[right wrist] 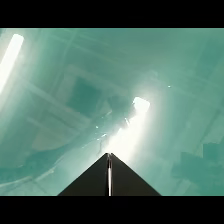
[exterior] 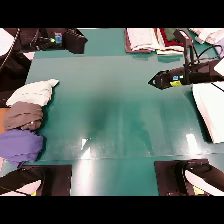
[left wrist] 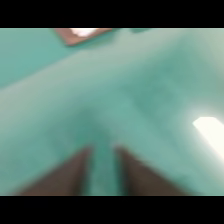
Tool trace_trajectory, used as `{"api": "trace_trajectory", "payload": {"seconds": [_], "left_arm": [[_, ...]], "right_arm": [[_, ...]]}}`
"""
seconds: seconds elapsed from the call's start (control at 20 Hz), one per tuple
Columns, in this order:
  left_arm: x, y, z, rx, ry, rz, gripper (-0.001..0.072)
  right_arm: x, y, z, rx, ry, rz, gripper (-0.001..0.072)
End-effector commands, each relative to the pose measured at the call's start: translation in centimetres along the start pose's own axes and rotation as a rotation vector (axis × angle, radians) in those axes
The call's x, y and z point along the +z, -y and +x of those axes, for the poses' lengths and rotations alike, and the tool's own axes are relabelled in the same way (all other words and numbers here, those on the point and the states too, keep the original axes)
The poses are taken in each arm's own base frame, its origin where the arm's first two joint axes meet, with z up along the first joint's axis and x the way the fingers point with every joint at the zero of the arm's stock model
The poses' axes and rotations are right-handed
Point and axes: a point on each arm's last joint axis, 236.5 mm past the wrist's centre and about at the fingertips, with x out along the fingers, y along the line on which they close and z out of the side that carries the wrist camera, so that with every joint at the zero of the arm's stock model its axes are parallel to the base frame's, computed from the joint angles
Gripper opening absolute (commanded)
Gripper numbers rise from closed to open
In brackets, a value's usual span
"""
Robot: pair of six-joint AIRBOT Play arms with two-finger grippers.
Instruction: Fold the shirts.
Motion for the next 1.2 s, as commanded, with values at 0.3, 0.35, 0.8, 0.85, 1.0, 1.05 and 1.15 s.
{"api": "trace_trajectory", "payload": {"seconds": [0.3, 0.35, 0.8, 0.85, 1.0, 1.05, 1.15], "left_arm": [[-22.5, -26.4, 0.1, 0.564, -0.514, -0.332, 0.0613], [-25.9, -27.5, 0.7, 0.575, -0.560, -0.358, 0.0613], [-32.9, -30.7, 3.6, 0.599, -0.642, -0.435, 0.0184], [-31.8, -31.1, 3.2, 0.611, -0.637, -0.422, 0.0043], [-23.3, -31.8, 1.0, 0.640, -0.471, -0.375, 0.0029], [-19.0, -31.5, -0.6, 0.651, -0.375, -0.347, 0.0029], [-9.2, -29.4, -5.5, 0.661, -0.170, -0.236, 0.0028]], "right_arm": [[0.5, 0.0, 0.0, -0.002, 0.019, 0.000, 0.0018], [0.5, 0.0, 0.0, -0.002, 0.020, 0.000, 0.0017], [0.7, 0.1, 0.0, -0.003, 0.028, 0.000, 0.0018], [0.8, 0.1, 0.0, -0.004, 0.034, 0.000, 0.0018], [1.7, -0.2, -0.4, 0.000, 0.069, 0.004, 0.0017], [2.5, -0.6, -1.0, 0.002, 0.087, -0.006, 0.0017], [5.2, -1.9, -3.3, 0.007, 0.165, -0.046, 0.0017]]}}
